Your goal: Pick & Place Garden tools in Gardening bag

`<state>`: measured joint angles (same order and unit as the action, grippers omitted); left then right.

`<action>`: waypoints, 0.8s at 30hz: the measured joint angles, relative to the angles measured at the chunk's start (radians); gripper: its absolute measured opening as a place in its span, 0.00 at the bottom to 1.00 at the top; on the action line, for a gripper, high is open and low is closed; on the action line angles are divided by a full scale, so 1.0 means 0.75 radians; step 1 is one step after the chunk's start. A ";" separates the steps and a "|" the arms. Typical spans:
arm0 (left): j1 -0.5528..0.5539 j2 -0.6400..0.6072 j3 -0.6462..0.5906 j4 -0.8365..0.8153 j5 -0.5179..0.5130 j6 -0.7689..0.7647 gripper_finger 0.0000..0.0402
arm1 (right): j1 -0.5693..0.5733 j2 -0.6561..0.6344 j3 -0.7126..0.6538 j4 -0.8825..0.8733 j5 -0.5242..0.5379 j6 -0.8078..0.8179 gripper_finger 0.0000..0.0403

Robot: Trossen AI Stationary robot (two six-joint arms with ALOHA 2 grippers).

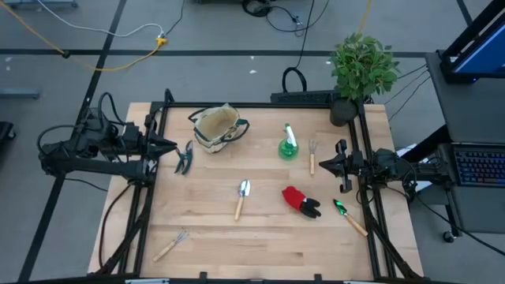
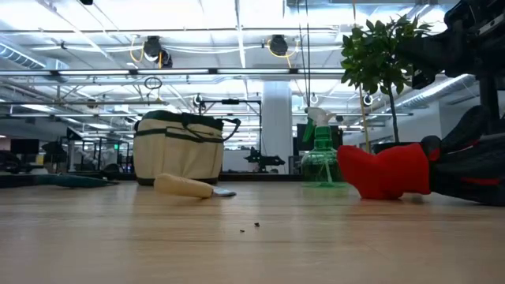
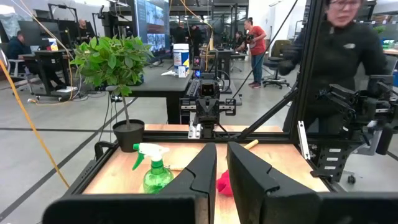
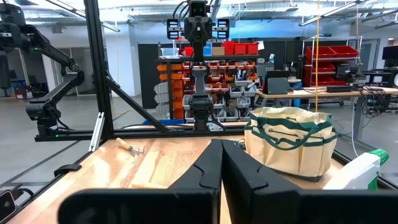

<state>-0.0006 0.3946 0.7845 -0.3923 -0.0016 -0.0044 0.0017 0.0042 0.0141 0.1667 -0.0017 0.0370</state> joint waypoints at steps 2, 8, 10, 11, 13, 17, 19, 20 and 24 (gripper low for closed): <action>0.000 0.000 0.000 0.000 0.000 0.000 0.12 | 0.000 0.000 0.000 0.000 0.000 0.000 0.00; 0.000 0.000 0.000 0.000 0.000 0.000 0.12 | 0.000 0.000 0.000 0.000 0.000 0.000 0.00; 0.000 0.000 0.000 0.000 0.000 0.000 0.12 | 0.000 0.000 0.000 0.000 0.000 0.000 0.00; 0.000 0.000 0.000 0.000 0.000 0.000 0.12 | 0.000 0.000 0.000 0.000 0.000 0.000 0.00; 0.000 -0.001 0.000 0.000 0.000 0.000 0.12 | 0.000 0.000 0.000 0.000 0.000 0.000 0.00; 0.000 0.000 0.000 0.000 0.000 0.000 0.12 | 0.000 0.000 0.000 0.000 0.000 0.000 0.00; 0.000 0.000 0.000 0.000 0.000 0.000 0.12 | 0.000 0.000 0.000 0.000 0.001 -0.001 0.00; 0.000 0.000 0.000 0.000 0.000 0.000 0.12 | 0.000 0.000 0.000 0.000 0.002 -0.007 0.00; 0.000 -0.001 0.000 0.000 0.000 0.000 0.12 | 0.000 0.000 0.000 0.009 0.000 -0.063 0.00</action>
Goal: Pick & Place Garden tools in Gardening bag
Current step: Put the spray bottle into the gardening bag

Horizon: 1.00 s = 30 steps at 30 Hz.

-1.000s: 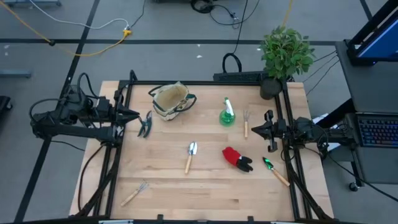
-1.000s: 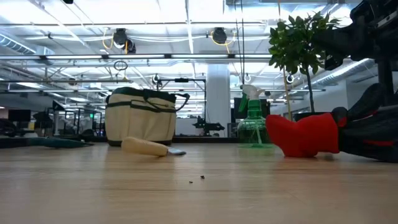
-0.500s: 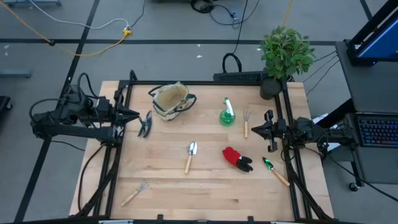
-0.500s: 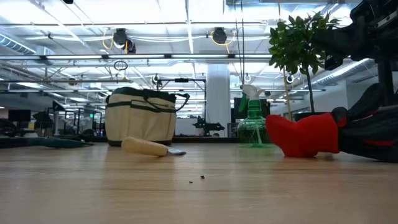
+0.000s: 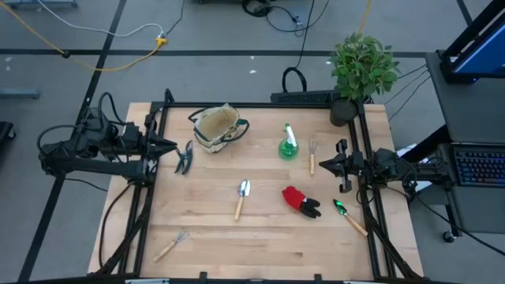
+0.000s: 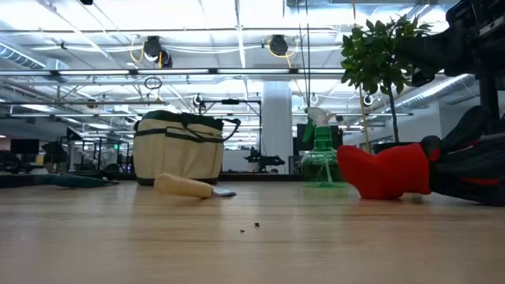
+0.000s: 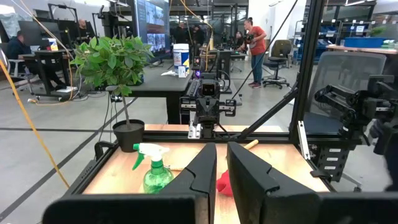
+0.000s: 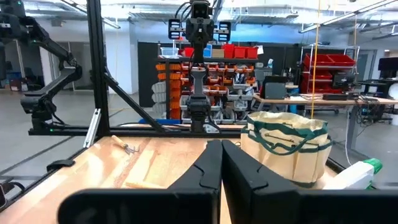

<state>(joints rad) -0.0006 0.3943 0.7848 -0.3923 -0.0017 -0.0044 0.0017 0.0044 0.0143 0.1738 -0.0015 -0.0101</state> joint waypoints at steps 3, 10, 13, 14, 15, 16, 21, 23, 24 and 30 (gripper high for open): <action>0.000 0.000 0.000 0.000 0.000 0.000 0.12 | 0.001 0.001 0.000 0.042 -0.005 0.210 0.00; 0.000 0.001 0.000 0.000 0.001 0.000 0.12 | 0.000 0.007 -0.001 0.143 0.099 0.816 0.00; 0.000 0.000 0.000 -0.001 0.000 0.000 0.12 | 0.000 0.006 -0.001 0.177 0.110 0.877 0.00; 0.000 0.000 0.000 -0.001 0.000 0.000 0.12 | 0.000 0.007 -0.001 0.187 0.110 0.880 0.00; 0.000 0.000 0.000 -0.001 0.001 0.000 0.12 | 0.000 0.007 -0.001 0.200 0.110 0.879 0.00; 0.000 0.000 0.000 -0.001 0.000 0.000 0.12 | 0.000 0.008 -0.001 0.220 0.110 0.876 0.00; 0.000 0.000 0.000 -0.001 0.000 0.000 0.12 | 0.000 0.007 -0.001 0.366 0.106 0.857 0.00; 0.000 0.000 0.000 -0.001 0.001 0.000 0.12 | 0.000 0.007 -0.001 0.443 0.106 0.815 0.00; 0.000 0.000 0.000 -0.001 0.000 0.000 0.12 | 0.000 0.007 -0.001 0.483 0.111 0.802 0.00; 0.000 0.000 0.000 -0.001 0.000 0.000 0.12 | 0.000 0.007 -0.001 0.601 0.109 0.798 0.00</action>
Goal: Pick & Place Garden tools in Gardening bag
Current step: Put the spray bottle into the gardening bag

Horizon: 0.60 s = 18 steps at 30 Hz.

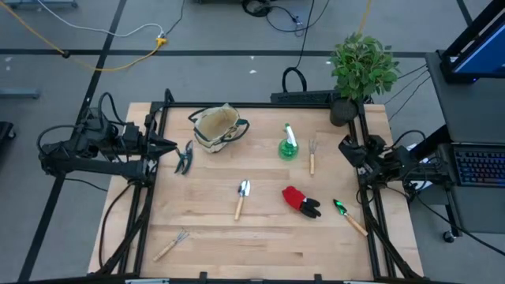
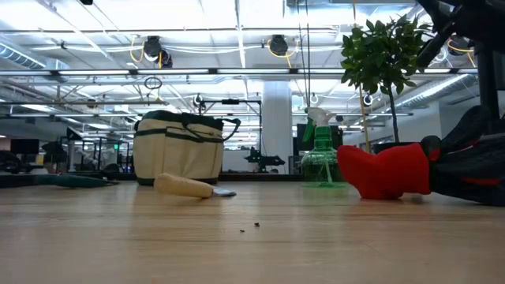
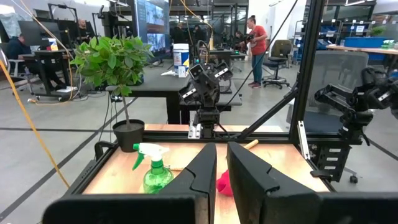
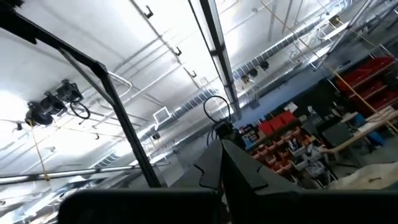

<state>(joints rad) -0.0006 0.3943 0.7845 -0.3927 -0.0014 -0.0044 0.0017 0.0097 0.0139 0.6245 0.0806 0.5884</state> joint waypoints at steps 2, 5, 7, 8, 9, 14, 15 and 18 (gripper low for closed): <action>0.000 0.000 0.000 0.000 0.000 0.000 0.12 | 0.000 0.003 0.000 -0.006 0.003 -0.001 0.00; 0.000 0.000 0.000 0.002 -0.007 0.012 0.12 | 0.000 0.032 0.000 0.000 0.018 -0.003 0.00; 0.000 0.000 0.000 0.009 -0.052 0.038 0.12 | 0.000 0.075 0.002 0.024 0.080 0.001 0.00; 0.000 0.000 0.000 0.010 -0.067 0.032 0.12 | 0.000 0.103 0.011 0.029 0.105 -0.001 0.00; 0.000 0.000 0.000 0.010 -0.069 0.013 0.12 | -0.001 0.135 0.026 0.028 0.108 -0.003 0.00; 0.000 0.000 0.001 0.010 -0.070 -0.057 0.12 | 0.000 0.385 0.160 -0.018 0.110 -0.030 0.05; 0.000 0.000 0.000 0.010 -0.070 -0.051 0.12 | 0.000 0.449 0.213 -0.017 0.108 -0.057 0.07; 0.000 0.000 0.000 0.013 -0.070 -0.007 0.12 | 0.000 0.646 0.374 -0.106 0.107 -0.141 0.12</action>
<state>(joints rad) -0.0006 0.3945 0.7848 -0.3831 -0.0536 -0.0093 0.0017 0.4941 0.2945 0.5451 0.1612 0.4824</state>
